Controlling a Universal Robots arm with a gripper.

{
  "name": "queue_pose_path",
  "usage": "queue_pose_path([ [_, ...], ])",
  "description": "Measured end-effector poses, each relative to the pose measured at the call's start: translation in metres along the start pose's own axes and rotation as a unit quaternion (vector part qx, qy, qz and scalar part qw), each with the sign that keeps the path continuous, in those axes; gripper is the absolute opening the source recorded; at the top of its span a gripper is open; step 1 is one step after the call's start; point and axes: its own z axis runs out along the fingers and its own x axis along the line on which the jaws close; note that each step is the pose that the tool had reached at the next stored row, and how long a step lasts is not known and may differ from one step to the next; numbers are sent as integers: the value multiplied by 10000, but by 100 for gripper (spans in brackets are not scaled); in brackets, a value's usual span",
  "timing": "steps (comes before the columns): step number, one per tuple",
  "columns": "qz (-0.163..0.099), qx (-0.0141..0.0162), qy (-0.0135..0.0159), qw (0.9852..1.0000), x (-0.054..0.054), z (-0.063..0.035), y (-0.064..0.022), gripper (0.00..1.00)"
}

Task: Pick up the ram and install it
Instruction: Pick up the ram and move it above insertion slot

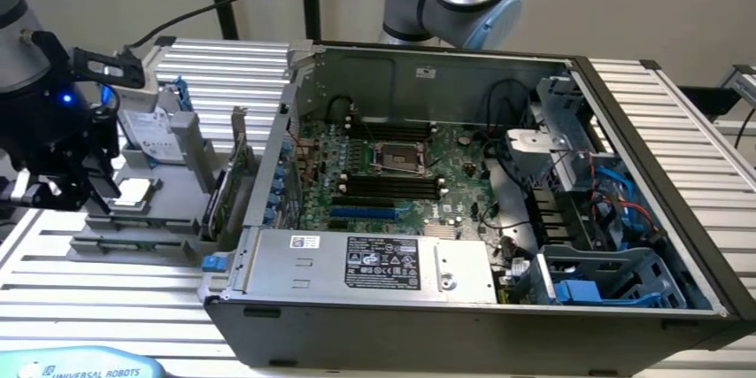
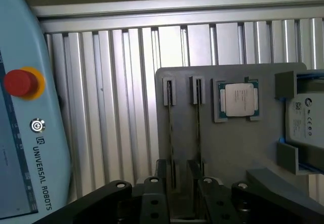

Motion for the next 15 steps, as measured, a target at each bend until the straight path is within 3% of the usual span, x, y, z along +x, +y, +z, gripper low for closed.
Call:
queue_pose_path([
  [15, -28, 0, 0, 10000, 8, 274, -19, 31],
])
